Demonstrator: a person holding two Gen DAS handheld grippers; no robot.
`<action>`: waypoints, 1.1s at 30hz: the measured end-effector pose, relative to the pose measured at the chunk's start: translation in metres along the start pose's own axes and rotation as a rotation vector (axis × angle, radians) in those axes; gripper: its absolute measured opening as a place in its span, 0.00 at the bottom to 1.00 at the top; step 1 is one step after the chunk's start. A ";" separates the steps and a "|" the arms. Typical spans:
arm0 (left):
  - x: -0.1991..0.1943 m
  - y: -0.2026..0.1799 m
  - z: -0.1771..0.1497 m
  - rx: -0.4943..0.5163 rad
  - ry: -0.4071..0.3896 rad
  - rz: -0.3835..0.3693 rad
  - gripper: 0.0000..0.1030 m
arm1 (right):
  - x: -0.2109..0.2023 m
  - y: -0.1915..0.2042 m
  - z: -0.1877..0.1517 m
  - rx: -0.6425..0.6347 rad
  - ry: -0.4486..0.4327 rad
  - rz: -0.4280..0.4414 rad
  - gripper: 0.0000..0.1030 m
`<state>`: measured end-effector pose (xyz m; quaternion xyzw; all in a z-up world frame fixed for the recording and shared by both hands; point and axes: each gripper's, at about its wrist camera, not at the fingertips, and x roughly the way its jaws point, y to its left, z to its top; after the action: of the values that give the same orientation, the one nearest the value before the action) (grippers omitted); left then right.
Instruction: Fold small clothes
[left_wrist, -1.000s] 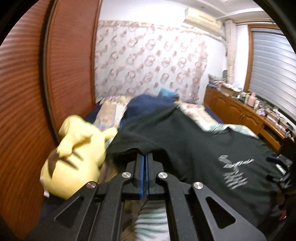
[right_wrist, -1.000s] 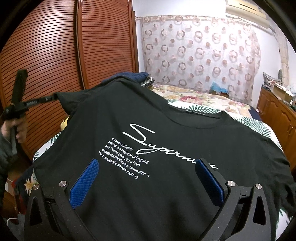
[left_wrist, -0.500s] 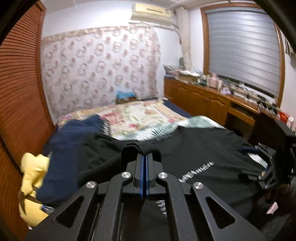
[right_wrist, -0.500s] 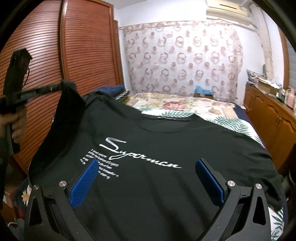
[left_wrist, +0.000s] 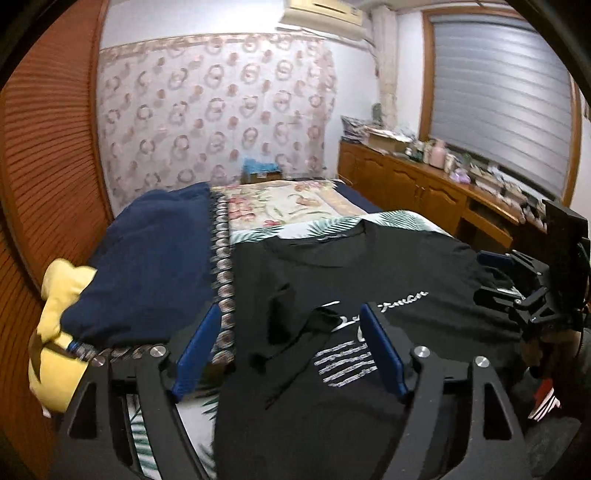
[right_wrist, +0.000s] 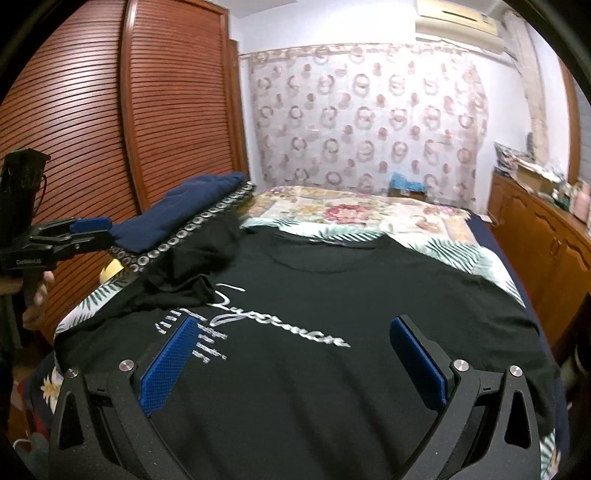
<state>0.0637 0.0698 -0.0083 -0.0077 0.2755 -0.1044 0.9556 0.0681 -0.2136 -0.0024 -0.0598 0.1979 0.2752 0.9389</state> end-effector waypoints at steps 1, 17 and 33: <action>0.000 0.003 0.000 -0.006 -0.003 0.010 0.78 | 0.003 0.002 0.003 -0.012 0.000 0.011 0.97; 0.011 0.048 0.002 -0.079 -0.007 0.144 0.78 | 0.120 0.034 0.048 -0.166 0.152 0.295 0.53; 0.022 0.079 0.031 -0.102 -0.006 0.200 0.78 | 0.203 0.092 0.061 -0.147 0.351 0.578 0.40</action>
<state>0.1140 0.1408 0.0009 -0.0291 0.2770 0.0057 0.9604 0.1951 -0.0226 -0.0292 -0.1149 0.3449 0.5289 0.7669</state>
